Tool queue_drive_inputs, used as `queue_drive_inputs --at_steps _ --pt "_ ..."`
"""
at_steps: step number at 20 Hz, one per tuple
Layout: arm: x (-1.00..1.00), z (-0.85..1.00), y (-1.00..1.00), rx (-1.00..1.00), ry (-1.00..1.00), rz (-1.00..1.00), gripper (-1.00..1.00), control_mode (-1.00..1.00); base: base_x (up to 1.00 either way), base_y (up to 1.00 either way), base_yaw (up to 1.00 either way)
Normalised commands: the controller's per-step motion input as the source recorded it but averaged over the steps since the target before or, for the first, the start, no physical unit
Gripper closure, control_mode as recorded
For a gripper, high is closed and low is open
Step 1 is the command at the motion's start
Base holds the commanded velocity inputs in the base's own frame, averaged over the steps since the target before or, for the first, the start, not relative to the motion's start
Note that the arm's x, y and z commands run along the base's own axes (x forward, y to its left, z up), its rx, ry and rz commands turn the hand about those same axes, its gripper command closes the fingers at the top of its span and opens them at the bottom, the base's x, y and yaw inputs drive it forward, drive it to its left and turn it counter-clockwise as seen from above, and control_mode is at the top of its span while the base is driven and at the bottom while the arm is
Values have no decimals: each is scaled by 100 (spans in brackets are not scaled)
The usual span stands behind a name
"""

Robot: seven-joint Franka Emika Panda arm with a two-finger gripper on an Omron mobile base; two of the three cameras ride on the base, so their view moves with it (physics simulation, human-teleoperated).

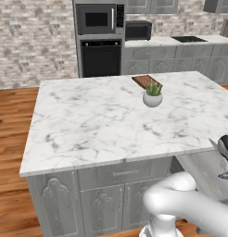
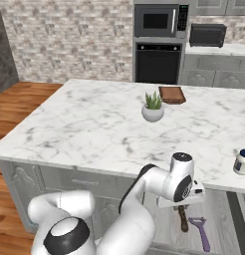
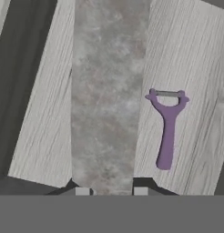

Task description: Open the drawer on the right and place the cutting tools on the cutting board.

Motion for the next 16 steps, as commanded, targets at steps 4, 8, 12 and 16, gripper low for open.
queue_drive_inputs --at_steps 4,8,12,16 --pt "-1 100 85 0 -20 0 100 -100 0 0 0" --pt "9 92 100 0 -22 0 100 -100 0 0 0" --pt "8 98 100 0 -23 -1 100 -100 0 0 0" --pt "0 100 100 0 -26 -4 100 -100 0 0 0"
